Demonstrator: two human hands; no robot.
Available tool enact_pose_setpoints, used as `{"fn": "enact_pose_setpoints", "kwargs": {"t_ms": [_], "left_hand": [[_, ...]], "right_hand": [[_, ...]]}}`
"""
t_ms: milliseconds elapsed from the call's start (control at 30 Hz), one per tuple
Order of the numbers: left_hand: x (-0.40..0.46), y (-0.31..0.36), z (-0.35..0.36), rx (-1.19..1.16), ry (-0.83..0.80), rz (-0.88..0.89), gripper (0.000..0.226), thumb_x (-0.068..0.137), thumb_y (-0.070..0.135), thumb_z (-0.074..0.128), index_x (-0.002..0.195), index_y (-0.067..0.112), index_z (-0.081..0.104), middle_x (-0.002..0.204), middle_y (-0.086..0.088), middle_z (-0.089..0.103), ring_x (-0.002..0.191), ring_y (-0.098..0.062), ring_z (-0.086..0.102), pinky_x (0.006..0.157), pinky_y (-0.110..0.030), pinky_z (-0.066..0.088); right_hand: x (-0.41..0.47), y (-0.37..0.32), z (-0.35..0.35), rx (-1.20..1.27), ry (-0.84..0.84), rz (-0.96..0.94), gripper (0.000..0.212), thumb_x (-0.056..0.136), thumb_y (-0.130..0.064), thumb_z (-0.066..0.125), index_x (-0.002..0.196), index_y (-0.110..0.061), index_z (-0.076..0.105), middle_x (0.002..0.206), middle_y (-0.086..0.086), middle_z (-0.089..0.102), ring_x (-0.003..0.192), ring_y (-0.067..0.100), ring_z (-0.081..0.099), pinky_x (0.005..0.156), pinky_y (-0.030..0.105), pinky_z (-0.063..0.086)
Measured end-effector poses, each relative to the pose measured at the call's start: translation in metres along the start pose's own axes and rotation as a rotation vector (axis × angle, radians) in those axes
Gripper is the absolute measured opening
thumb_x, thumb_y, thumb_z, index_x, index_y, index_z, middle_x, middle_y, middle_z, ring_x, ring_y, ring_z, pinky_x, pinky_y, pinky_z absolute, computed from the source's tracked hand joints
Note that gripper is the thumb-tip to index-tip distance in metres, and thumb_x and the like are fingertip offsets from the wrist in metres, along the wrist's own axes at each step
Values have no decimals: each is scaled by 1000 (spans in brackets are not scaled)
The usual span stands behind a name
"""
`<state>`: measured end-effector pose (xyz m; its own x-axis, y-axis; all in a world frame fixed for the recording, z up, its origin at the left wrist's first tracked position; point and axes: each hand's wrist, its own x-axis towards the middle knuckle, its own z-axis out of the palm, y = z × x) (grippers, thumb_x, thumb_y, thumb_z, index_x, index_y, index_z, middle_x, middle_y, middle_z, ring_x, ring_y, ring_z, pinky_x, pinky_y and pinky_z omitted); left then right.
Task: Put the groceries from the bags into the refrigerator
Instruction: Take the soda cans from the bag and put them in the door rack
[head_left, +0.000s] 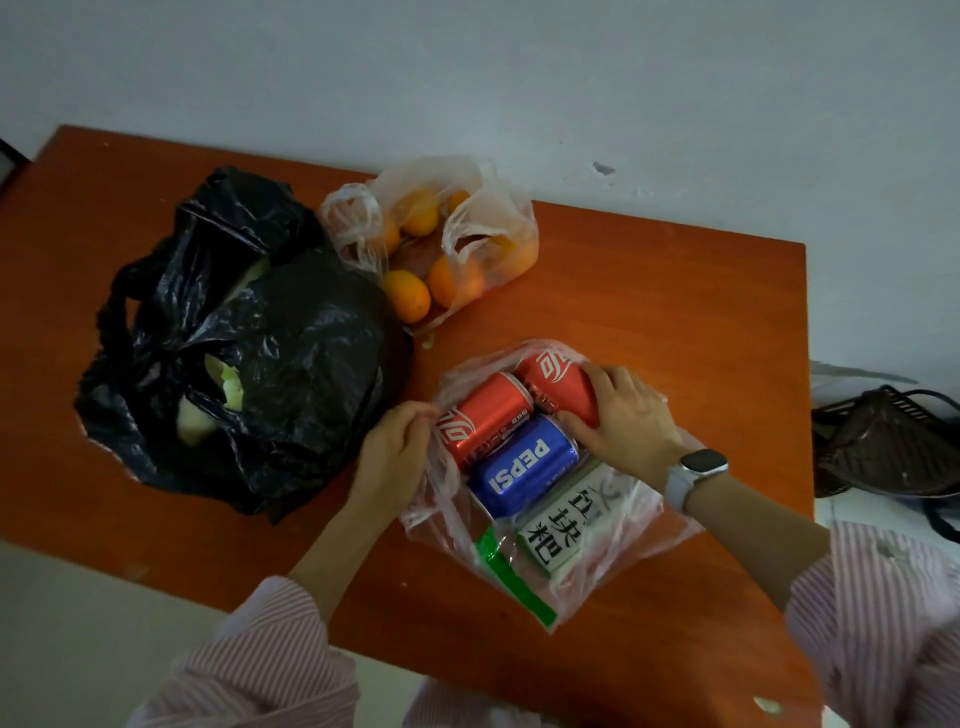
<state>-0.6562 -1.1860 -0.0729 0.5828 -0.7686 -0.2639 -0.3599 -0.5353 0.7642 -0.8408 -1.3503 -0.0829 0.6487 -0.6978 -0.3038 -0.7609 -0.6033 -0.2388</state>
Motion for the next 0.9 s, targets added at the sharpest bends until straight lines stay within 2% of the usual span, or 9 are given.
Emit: {"fn": "enact_pose_setpoints", "kwargs": {"t_ms": [100,167,233,400,533,700,767,833,900], "left_hand": [[9,12,12,333,-178,106,49,90,36,53,134,19,40,131,-6,46,116,-17,45,96,-33,38],[13,19,19,432,-283,102,70,84,43,60,141,23,25,140,-6,38,123,-21,42,101,-39,36],[21,21,21,409,-339,83,78,81,43,64,142,27,18,143,-5,34,125,-23,42,102,-41,36],[41,23,18,375,-501,-16,89,74,46,70,143,27,17,144,-6,35,124,-25,45,101,-47,41],[49,30,17,449,-448,-53,81,69,50,73,135,22,36,133,-5,51,118,-24,51,102,-46,39],[37,26,6,281,-424,-55,85,67,45,77,139,28,33,135,-3,50,117,-21,52,98,-40,44],[27,27,1,198,-354,-37,86,68,41,78,140,29,31,133,2,49,114,-15,50,95,-31,43],[17,34,-5,177,-237,26,81,71,33,77,138,28,32,121,10,46,107,-8,46,87,-17,38],[8,40,-8,176,-75,81,75,71,31,77,134,27,37,117,10,46,109,-9,45,86,-16,34]], "right_hand": [[4,-4,-1,87,-56,56,72,86,-56,45,139,-12,25,126,12,49,108,25,53,89,36,49],[11,-5,-3,165,-125,81,74,83,-59,50,136,-11,31,120,11,53,98,23,57,79,31,51],[20,-7,-5,247,-183,106,76,79,-59,56,132,-9,35,117,11,56,91,22,58,77,31,51],[35,-10,-2,310,-170,124,77,72,-56,66,128,-13,37,115,8,60,94,24,62,82,37,53],[36,3,-6,398,-222,65,75,71,-58,65,130,-20,39,113,4,62,89,18,63,80,34,54],[22,17,-43,424,-353,-131,65,76,-51,66,128,-19,44,113,3,64,85,13,64,74,25,56],[14,21,-60,384,-373,-188,67,77,-51,64,132,-20,41,116,2,61,87,12,64,73,23,56],[5,25,-74,379,-341,-187,72,76,-52,64,134,-20,37,115,-2,57,89,11,62,73,23,55],[-6,25,-82,456,-271,-135,72,77,-49,64,135,-18,36,109,-4,52,90,13,60,70,21,54]]}}
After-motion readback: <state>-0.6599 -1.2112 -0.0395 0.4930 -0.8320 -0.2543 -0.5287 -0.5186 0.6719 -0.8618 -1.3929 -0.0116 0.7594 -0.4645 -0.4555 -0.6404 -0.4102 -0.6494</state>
